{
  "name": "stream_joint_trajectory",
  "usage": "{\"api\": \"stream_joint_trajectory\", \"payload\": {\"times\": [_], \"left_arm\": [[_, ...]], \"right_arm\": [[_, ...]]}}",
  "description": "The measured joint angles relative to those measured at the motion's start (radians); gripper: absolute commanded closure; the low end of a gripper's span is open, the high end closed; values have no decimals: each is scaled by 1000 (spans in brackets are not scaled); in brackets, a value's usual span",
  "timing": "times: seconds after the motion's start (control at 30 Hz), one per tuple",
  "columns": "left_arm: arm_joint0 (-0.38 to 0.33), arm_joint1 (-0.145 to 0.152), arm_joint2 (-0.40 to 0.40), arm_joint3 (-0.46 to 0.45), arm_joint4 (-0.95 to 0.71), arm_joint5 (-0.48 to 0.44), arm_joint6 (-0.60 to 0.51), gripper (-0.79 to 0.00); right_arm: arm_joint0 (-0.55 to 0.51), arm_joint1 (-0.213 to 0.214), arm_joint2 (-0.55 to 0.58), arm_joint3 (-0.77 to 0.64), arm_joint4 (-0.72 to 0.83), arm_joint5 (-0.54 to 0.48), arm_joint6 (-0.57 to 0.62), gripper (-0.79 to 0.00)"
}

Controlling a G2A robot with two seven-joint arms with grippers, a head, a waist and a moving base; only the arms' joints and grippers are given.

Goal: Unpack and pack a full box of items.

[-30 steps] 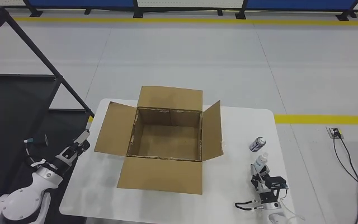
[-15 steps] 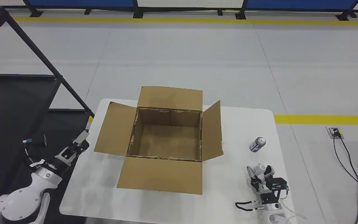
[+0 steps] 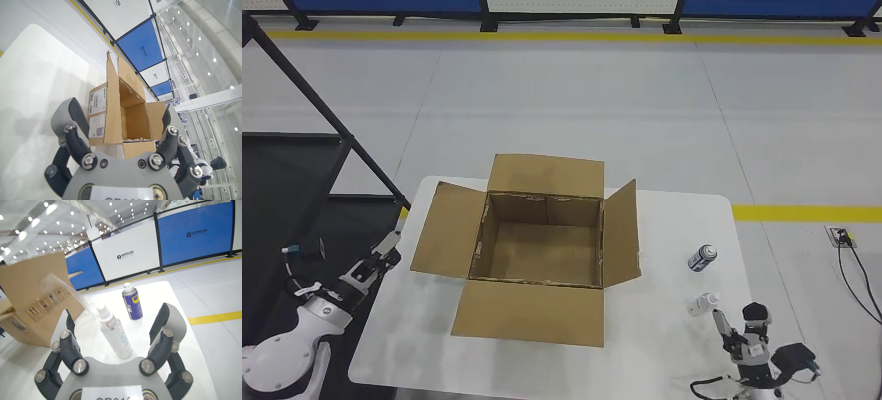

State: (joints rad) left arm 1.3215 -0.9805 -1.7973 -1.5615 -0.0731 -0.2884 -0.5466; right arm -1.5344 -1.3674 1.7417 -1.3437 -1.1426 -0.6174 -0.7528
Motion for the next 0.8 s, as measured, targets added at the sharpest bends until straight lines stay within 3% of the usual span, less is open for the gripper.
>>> {"api": "stream_joint_trajectory", "payload": {"times": [0.13,0.5,0.63,0.8], "left_arm": [[-2,1,-13,-5,-16,-6,3,-785],[13,2,-52,-10,-40,4,26,-785],[10,2,-31,-26,-16,16,23,-785],[18,3,-20,-30,-13,41,-10,-785]], "right_arm": [[-98,2,29,-148,134,-64,33,-785],[-72,1,19,-110,150,-54,63,-785],[-25,6,-5,-93,273,-158,184,-785],[-10,7,-23,-152,359,-196,238,-785]]}}
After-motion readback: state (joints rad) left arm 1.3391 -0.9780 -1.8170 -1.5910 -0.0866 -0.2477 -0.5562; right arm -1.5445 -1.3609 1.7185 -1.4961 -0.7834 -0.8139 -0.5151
